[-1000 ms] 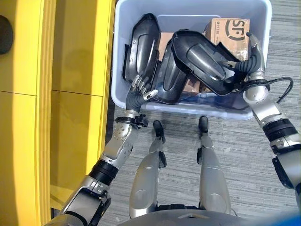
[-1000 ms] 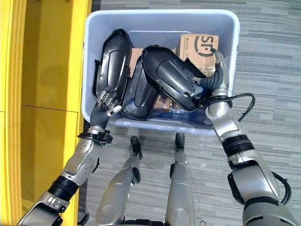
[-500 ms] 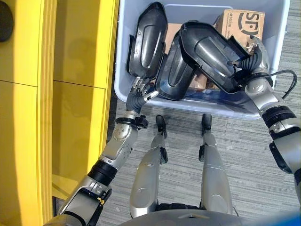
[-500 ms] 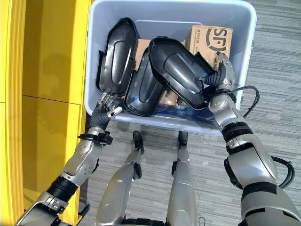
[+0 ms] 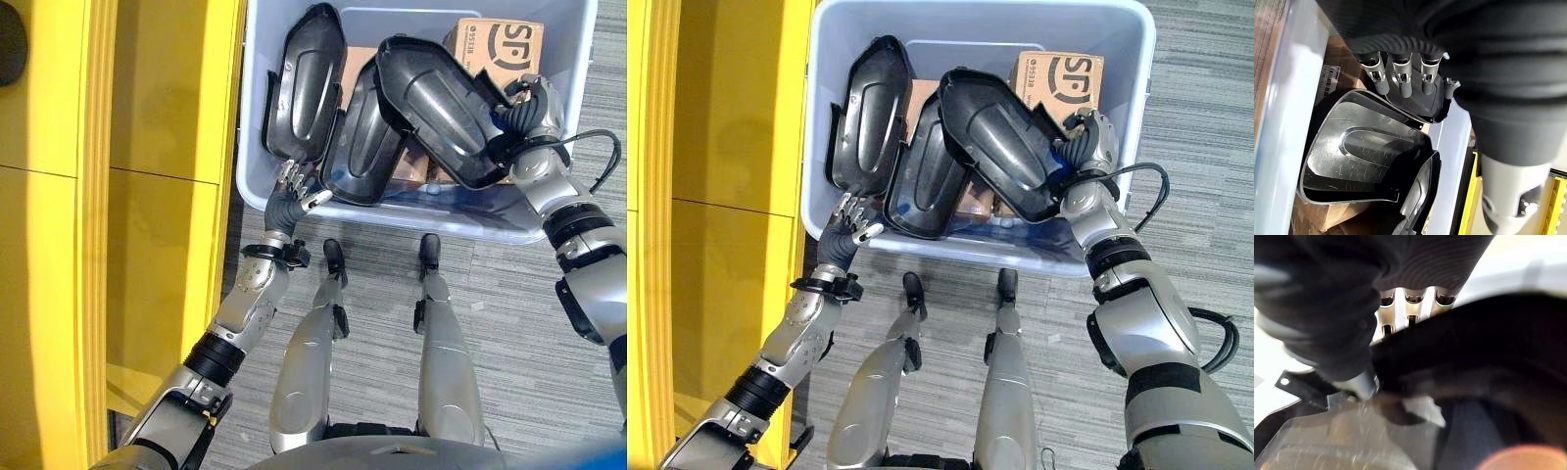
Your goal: Move parts from the plastic box to the shelf.
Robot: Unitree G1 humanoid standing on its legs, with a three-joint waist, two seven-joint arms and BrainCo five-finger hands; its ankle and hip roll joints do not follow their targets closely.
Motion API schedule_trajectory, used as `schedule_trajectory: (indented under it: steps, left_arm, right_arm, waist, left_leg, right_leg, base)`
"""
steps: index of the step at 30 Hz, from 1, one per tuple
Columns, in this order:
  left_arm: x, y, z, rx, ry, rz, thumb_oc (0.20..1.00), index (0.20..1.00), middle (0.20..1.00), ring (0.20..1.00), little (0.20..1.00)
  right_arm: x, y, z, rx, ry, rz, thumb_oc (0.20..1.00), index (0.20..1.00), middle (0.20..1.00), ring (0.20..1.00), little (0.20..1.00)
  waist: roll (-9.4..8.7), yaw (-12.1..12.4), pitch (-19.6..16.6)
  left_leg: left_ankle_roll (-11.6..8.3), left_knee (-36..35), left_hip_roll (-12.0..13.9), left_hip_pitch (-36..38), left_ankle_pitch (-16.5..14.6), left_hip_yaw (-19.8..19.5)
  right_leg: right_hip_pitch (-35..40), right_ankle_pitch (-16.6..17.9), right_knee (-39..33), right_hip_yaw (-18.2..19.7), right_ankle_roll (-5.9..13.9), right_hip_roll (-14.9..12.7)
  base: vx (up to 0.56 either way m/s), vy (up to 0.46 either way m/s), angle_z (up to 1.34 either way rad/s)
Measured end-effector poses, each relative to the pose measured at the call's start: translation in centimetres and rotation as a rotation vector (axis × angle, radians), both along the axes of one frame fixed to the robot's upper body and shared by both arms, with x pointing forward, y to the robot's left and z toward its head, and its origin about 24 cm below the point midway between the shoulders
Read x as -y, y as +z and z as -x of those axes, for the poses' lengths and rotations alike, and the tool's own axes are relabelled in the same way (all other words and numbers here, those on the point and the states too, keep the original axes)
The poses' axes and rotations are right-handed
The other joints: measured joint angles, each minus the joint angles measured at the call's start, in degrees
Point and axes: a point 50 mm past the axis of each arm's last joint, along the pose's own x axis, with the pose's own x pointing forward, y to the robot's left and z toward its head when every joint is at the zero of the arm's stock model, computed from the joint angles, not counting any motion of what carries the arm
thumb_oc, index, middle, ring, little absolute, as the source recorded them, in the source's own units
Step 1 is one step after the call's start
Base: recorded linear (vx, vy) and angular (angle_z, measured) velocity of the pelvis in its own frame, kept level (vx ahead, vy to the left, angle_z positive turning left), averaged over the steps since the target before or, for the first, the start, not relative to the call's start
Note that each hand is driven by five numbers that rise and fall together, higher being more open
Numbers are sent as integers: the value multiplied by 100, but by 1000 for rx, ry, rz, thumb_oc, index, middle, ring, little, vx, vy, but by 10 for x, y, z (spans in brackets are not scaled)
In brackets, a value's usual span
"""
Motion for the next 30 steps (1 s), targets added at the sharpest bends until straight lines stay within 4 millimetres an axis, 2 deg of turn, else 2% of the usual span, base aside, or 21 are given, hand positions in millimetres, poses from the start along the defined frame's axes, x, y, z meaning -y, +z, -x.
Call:
schedule_trajectory:
  steps: [4,8,13,20,23,25,26,29,30]
  left_arm:
    - [-1,0,0,0,6,2,1000,1000,1000,1000,1000]
    - [-2,0,0,0,11,4,1000,1000,1000,1000,1000]
    - [-10,-4,2,-15,39,11,1000,1000,1000,1000,1000]
    - [-26,-10,9,-32,94,28,1000,1000,1000,1000,1000]
    - [-34,-19,17,-65,110,27,1000,1000,1000,1000,1000]
    - [-40,-31,25,-111,119,17,1000,1000,1000,1000,1000]
    - [-43,-40,31,-152,120,11,1000,1000,1000,1000,1000]
    - [-44,-46,35,-177,118,10,1000,1000,1000,1000,1000]
    - [-44,-48,36,-185,120,10,1000,1000,1000,1000,1000]
  right_arm:
    - [-3,-2,1,1,17,-11,200,200,200,200,200]
    - [-2,-18,6,-22,35,-74,200,200,200,200,200]
    - [-5,-22,10,-4,60,-115,200,200,200,200,200]
    - [-26,-7,35,164,226,-216,200,200,200,200,200]
    - [-32,-11,54,226,292,-291,200,200,200,200,200]
    - [-42,-28,68,240,353,-401,200,200,200,200,200]
    - [-51,-44,76,222,391,-494,200,200,200,200,200]
    - [-55,-57,84,192,421,-576,200,200,200,200,200]
    - [-58,-67,89,164,433,-617,200,200,200,200,200]
  waist:
    - [-1,-4,0]
    - [-6,1,-4]
    - [-11,-25,-7]
    - [-143,-63,-59]
    - [-261,-70,-144]
    - [-374,-115,-243]
    - [-460,-158,-467]
    - [-481,-165,-582]
    - [-485,-163,-674]
  left_leg:
    - [0,5,2,28,0,3]
    - [1,7,2,190,0,0]
    - [1,7,7,353,0,-4]
    - [-4,-16,18,781,-19,-106]
    - [-16,-46,22,971,-54,-133]
    - [-36,-115,38,1227,-78,-136]
    - [-46,-132,50,1280,-114,-132]
    - [-58,-224,52,1471,-112,-137]
    - [-70,-276,57,1579,-121,-131]
  right_leg:
    - [17,-1,29,-2,0,-4]
    - [185,-2,21,-16,0,-5]
    - [365,3,4,-28,-6,-4]
    - [922,1,-153,-130,-7,2]
    - [1138,-13,-221,-176,-12,-2]
    - [1436,-15,-347,-215,-14,-7]
    - [1527,-15,-451,-236,-16,3]
    - [1730,-10,-546,-257,-16,17]
    - [1831,-11,-607,-253,-16,28]
  base:
    - [0,0,0]
    - [3,2,1]
    - [0,0,0]
    - [33,-6,5]
    - [60,-6,3]
    - [51,-13,2]
    - [45,-26,-1]
    - [23,-17,1]
    - [32,-24,-3]
